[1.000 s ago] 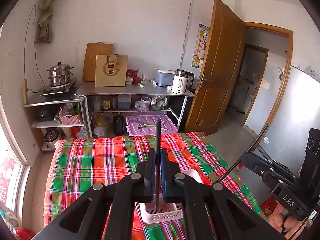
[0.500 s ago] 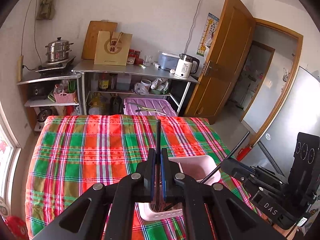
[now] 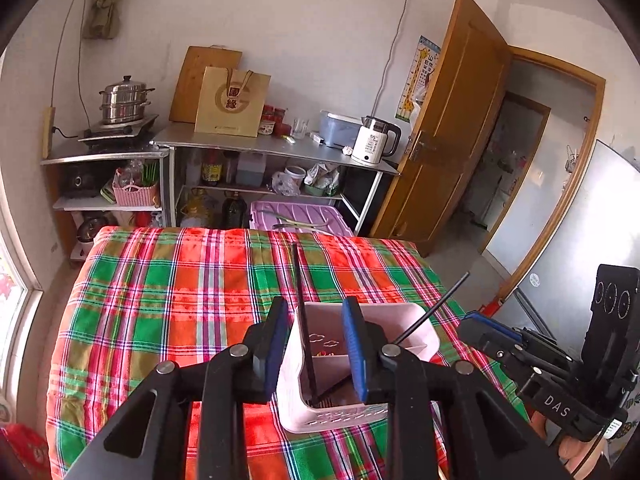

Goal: Organize utensils
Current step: 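Open both tools to drop the black chopsticks into the basket compartments, then return both tools to the table and close each on another black chopstick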

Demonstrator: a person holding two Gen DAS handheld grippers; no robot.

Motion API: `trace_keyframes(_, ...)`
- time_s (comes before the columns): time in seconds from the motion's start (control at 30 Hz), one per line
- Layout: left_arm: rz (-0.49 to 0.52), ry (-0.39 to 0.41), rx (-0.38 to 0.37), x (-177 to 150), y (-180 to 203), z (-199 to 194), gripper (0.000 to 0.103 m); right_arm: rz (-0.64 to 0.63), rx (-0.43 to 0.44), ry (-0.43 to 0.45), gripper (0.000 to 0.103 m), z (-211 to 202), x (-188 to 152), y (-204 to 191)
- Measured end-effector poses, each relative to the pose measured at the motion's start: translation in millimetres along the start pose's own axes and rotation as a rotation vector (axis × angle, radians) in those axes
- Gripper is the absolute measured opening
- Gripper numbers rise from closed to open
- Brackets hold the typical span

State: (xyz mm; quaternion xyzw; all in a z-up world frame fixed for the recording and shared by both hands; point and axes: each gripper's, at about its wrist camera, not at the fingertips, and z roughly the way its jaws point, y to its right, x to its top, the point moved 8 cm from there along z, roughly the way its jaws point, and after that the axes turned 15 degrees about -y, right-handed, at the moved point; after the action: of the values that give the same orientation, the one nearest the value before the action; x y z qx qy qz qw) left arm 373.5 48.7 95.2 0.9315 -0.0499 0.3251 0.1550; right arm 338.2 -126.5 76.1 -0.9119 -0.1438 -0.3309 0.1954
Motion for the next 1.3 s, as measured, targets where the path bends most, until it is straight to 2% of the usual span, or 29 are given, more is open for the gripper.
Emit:
trace_keyframes(0.2, 0.032, 0.073, 0.016, -25, 16, -39, 0.028, -0.023, -0.021, 0.050, 0.016, -40, -20, -2)
trace_keyframes(0.37, 0.047, 0.093, 0.013, -62, 31, -56, 0.028, -0.024, -0.036, 0.065, 0.016, -64, -51, 0)
trace_keyframes(0.63, 0.067, 0.073, -0.041, -141, 59, -59, 0.028, -0.028, -0.061, 0.066, 0.016, -89, -103, 4)
trace_keyframes(0.83, 0.070, 0.051, -0.056, -186, 67, -56, 0.028, -0.020, -0.079, 0.038, 0.016, -91, -138, 12)
trace_keyframes(1.07, 0.065, 0.010, -0.043, -217, 64, -46, 0.028, 0.014, -0.080, 0.009, 0.016, -89, -167, 26)
trace_keyframes(1.3, 0.055, -0.035, -0.027, -229, 57, -28, 0.028, 0.032, -0.088, -0.026, 0.016, -77, -179, 38)
